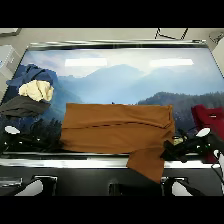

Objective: Fold the clothes and pants, and hang the long-sleeved shirts on hangers.

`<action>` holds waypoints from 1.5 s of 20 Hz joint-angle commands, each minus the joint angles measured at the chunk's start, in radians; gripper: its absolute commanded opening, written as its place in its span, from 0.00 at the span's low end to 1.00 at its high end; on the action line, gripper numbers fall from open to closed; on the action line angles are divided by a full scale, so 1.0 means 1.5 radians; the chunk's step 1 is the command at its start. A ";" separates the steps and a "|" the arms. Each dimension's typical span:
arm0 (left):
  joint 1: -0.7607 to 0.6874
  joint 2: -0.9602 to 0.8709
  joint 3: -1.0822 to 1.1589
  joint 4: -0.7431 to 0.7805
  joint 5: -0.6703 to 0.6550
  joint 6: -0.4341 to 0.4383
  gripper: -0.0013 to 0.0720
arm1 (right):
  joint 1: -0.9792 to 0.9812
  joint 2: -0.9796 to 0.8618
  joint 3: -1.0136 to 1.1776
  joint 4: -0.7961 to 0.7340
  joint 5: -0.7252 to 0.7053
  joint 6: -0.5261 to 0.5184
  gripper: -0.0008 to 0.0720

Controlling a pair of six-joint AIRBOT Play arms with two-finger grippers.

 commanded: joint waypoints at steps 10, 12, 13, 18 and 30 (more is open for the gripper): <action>-0.092 -0.160 0.399 -0.077 0.023 -0.084 0.04 | 0.117 -0.196 0.545 0.022 -0.020 0.095 0.06; -0.097 -0.242 0.481 -0.077 -0.004 -0.101 0.04 | 0.117 -0.267 0.616 0.040 -0.024 0.115 0.06; -0.104 -0.284 0.517 -0.077 -0.019 -0.113 0.04 | 0.117 -0.298 0.637 0.065 -0.031 0.114 0.06; -0.125 -0.420 0.621 -0.077 -0.035 -0.158 0.04 | 0.117 -0.385 0.646 0.144 -0.107 0.118 0.07; -0.006 -0.362 0.666 -0.071 -0.195 -0.170 0.93 | -0.056 -0.391 0.650 0.044 0.101 0.070 1.00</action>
